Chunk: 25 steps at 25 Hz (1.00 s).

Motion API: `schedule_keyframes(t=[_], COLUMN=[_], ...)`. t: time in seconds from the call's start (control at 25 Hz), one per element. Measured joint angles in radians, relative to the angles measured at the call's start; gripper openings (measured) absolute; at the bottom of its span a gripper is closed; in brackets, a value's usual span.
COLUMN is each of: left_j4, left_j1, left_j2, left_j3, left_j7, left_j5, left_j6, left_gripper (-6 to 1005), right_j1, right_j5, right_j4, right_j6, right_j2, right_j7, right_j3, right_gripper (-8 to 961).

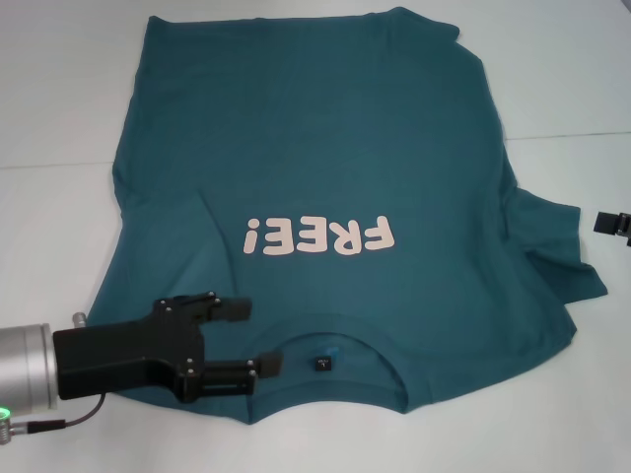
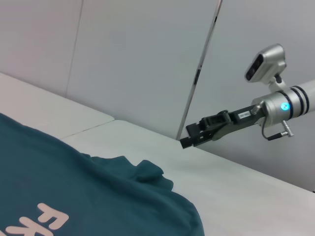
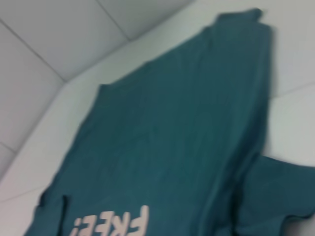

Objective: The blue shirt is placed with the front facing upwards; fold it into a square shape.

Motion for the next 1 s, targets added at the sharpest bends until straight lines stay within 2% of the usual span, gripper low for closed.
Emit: schedule_keyframes(t=[0.16, 0.2, 0.36, 0.64, 1.0], left_j4=[-0.032, -0.04, -0.053, -0.055, -0.055], left_j1=[-0.016, -0.02, -0.032, -0.038, -0.043], left_j2=[-0.001, -0.001, 0.0, 0.002, 0.001], left_j3=[0.0, 0.001, 0.007, 0.006, 0.002], left_j7=[0.015, 0.015, 0.017, 0.018, 0.019], left_j5=[-0.001, -0.001, 0.004, 0.001, 0.0], left_j6=[-0.029, -0.04, -0.058, -0.058, -0.059], left_gripper=[870, 870, 869, 868, 870], right_j1=[0.02, 0.033, 0.057, 0.103, 0.106], right_j5=[-0.052, -0.082, -0.131, -0.17, -0.183], right_j4=[0.009, 0.011, 0.025, 0.103, 0.106], right_j6=[0.044, 0.073, 0.13, 0.224, 0.25], right_j2=[0.003, 0.013, 0.026, 0.029, 0.03], right_j7=[0.036, 0.043, 0.048, 0.036, 0.035], right_j3=[-0.007, -0.01, -0.011, -0.019, -0.024], right_gripper=[942, 942, 942, 942, 943])
